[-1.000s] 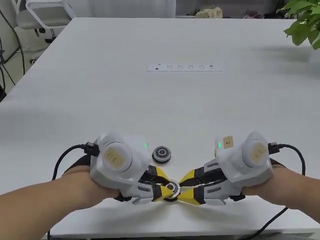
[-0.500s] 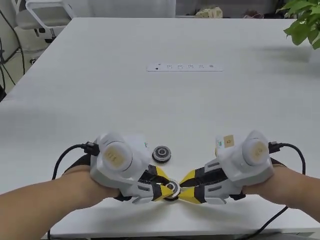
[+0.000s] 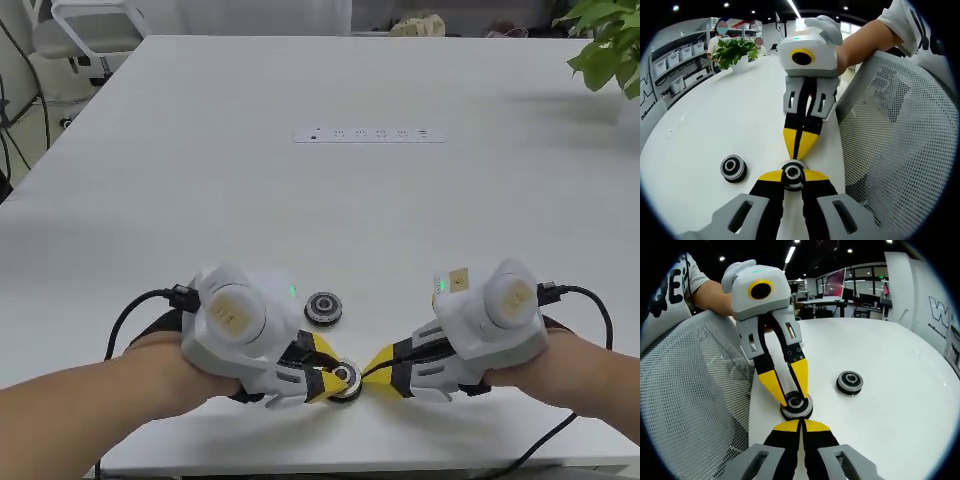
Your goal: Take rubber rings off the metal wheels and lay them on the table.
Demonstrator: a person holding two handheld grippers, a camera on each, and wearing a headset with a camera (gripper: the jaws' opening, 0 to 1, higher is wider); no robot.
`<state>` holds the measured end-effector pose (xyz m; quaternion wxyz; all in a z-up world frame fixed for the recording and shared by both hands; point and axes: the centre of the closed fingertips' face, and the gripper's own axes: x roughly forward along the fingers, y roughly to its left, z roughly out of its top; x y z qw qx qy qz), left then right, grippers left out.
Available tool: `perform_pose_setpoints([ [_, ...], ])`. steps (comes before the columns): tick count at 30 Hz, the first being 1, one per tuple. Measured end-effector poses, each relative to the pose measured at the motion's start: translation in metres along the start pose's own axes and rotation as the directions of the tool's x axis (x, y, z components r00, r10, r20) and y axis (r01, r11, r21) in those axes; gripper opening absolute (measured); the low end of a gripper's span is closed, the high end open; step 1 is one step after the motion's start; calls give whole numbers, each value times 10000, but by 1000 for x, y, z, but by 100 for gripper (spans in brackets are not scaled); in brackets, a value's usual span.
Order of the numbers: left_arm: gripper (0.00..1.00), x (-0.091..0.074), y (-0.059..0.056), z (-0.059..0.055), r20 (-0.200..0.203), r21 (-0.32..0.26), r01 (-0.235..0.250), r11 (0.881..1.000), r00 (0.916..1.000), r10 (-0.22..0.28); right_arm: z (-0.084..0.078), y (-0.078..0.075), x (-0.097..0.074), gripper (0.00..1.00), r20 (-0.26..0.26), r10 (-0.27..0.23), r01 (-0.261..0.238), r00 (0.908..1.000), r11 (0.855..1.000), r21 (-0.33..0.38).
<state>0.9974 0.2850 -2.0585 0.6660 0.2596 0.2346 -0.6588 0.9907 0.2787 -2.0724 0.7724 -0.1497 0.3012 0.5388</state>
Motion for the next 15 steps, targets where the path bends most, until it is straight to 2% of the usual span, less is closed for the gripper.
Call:
perform_pose_setpoints([
  [4, 9, 0, 0, 0, 8, 10, 9, 10000, 10000, -9, -1, 3, 0, 9, -31, 151, -152, 9999, 9995, -262],
  [7, 9, 0, 0, 0, 13, 12, 11, 10000, 10000, -11, -1, 6, 0, 11, -48, 199, -200, 9998, 9989, -421],
  [15, 9, 0, 0, 0, 17, 8, 6, 10000, 10000, -6, 9, 7, 5, 26, 354, 202, -181, 9992, 9981, -590],
])
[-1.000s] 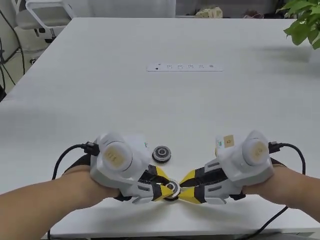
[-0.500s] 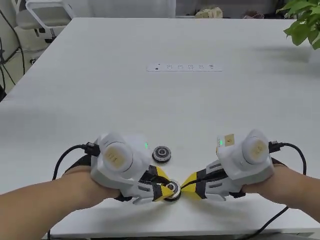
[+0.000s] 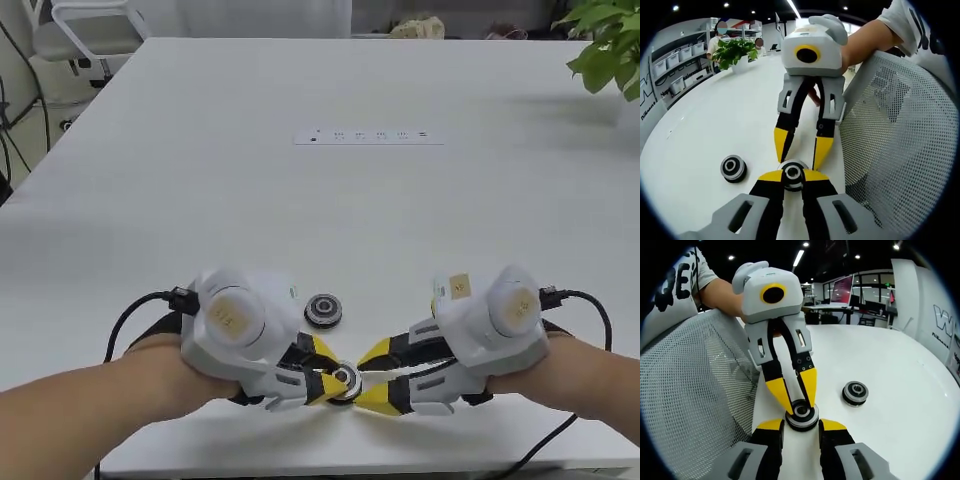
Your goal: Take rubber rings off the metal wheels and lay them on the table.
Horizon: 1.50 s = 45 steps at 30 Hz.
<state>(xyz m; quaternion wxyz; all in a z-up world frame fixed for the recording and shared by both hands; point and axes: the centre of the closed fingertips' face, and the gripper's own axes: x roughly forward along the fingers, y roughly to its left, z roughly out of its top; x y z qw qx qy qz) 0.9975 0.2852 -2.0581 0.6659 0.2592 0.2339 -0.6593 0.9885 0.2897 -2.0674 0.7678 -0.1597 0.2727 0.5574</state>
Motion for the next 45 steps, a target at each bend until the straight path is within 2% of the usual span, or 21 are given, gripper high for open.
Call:
perform_pose_setpoints([
  [3, 9, 0, 0, 0, 2, 0, -3, 10000, 10000, 3, -1, 1, 4, 30, -86, -34, 33, 10000, 9999, -111],
  [6, 9, 0, 0, 0, 6, -6, -4, 10000, 10000, 4, -3, -1, 6, 29, -204, -92, 88, 9997, 9998, -175],
  [17, 9, 0, 0, 0, 10, -1, -12, 10000, 10000, 12, -1, -5, 7, 25, -21, -165, 166, 9999, 9986, 494],
  [25, 8, 1, 0, 0, 19, -19, -4, 10000, 10000, 4, -3, -5, 4, 23, -93, -111, 115, 9999, 9989, 464],
  [33, 8, 1, 0, 0, -1, -59, -26, 10000, 10000, 26, -6, -5, 1, 19, -308, -171, 181, 9994, 9993, 314],
  [39, 8, 1, 1, 0, -56, -128, -85, 9999, 9999, 85, -7, -5, 1, 16, -882, -448, 441, 9951, 9990, -93],
  [45, 8, 1, 1, 0, -47, -182, -95, 9998, 9999, 94, -8, -5, 1, 15, -866, -459, 467, 9952, 9989, 61],
])
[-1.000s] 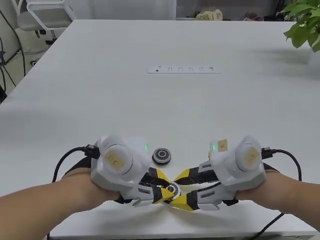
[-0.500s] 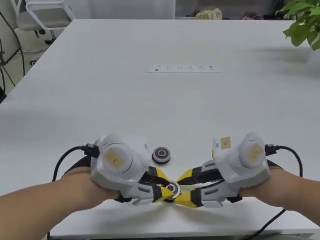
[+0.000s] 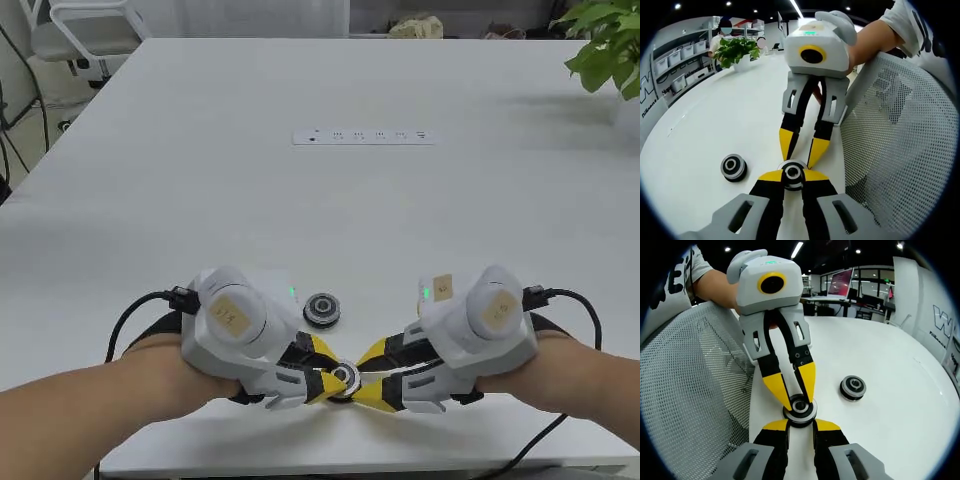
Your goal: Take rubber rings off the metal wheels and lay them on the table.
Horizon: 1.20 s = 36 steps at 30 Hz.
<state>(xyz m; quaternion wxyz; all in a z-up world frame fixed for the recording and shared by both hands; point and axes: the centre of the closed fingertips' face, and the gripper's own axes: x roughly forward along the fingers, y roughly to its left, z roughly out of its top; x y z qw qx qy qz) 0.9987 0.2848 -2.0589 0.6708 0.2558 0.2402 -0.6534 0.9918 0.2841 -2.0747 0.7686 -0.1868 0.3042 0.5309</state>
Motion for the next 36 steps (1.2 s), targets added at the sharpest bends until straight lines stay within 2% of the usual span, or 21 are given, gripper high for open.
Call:
perform_pose_setpoints([
  [4, 8, 0, 0, 0, 15, -74, 7, 10000, 10000, -7, 0, -1, 0, 15, 108, 57, -60, 9999, 9997, 231],
  [15, 8, 0, 0, 0, 155, -190, 60, 9998, 9999, -57, -2, -1, -1, 11, 332, 188, -196, 9993, 9995, 246],
  [16, 8, 0, 0, 0, 164, -192, 66, 9998, 9998, -62, -13, -4, -3, 4, -232, 70, -66, 9997, 9998, 162],
  [17, 8, -1, 0, 0, 174, -204, 73, 9998, 9998, -69, -6, -3, -1, 2, 261, 163, -171, 9995, 9995, 279],
  [18, 8, -1, 0, 0, 183, -210, 74, 9998, 9998, -70, -7, -4, -2, 2, 227, 158, -170, 9996, 9986, 511],
  [32, 8, 0, 0, 1, 74, -133, -14, 9999, 10000, 15, -6, -6, 0, 0, 78, 60, -67, 10000, 9955, 947],
  [36, 8, 0, 0, 0, 45, -98, -27, 9999, 10000, 27, -5, -7, -1, 0, 120, 103, -118, 9999, 9913, 1312],
])
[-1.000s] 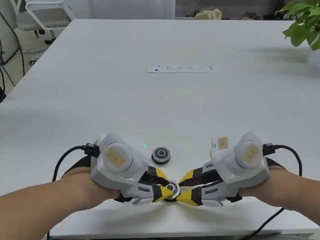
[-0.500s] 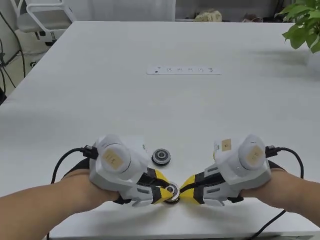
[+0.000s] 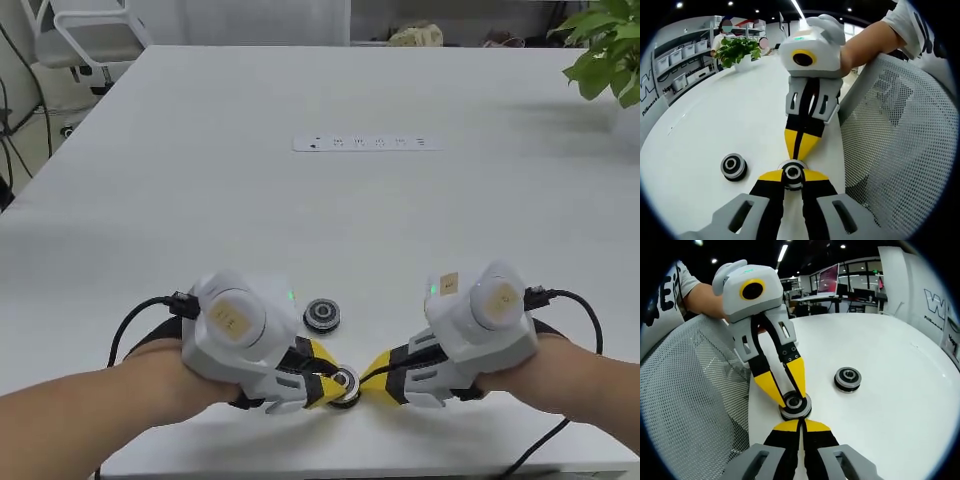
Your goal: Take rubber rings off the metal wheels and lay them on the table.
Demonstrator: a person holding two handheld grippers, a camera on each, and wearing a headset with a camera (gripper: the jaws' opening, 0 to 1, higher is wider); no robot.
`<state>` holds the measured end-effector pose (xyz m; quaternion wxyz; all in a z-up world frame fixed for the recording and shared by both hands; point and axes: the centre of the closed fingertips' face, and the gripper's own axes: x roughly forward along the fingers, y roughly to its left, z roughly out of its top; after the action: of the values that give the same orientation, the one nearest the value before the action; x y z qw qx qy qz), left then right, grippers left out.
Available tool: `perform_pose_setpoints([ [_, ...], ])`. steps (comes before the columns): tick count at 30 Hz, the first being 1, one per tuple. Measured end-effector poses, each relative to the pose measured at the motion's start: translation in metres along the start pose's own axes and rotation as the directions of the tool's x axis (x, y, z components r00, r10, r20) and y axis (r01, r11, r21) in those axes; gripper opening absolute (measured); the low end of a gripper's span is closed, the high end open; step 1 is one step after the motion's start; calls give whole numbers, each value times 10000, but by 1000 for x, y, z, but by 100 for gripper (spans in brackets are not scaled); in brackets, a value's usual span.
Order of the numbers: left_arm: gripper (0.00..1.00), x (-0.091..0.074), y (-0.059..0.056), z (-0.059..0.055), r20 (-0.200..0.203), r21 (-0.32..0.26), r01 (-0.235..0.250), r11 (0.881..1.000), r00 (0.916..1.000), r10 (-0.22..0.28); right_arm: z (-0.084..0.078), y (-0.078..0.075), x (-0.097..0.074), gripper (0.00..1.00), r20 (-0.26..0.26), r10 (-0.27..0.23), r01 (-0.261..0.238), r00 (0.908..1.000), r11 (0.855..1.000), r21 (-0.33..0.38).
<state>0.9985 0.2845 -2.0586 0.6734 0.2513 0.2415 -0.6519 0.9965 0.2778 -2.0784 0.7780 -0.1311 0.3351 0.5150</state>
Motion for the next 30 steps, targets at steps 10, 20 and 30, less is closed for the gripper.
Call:
perform_pose_setpoints([
  [10, 8, 1, 0, 0, -60, 57, -16, 10000, 10000, 16, 1, 1, -5, 0, 93, 98, -103, 9999, 9981, 610],
  [20, 8, 2, 0, 1, -100, 88, -15, 10000, 9999, 16, 2, 2, -8, 0, 149, 116, -130, 9998, 9946, 1025],
  [30, 8, 2, 0, 0, -165, 107, -36, 9999, 9999, 38, 2, 3, -9, 0, 121, -1, -10, 9999, 9954, 954],
])
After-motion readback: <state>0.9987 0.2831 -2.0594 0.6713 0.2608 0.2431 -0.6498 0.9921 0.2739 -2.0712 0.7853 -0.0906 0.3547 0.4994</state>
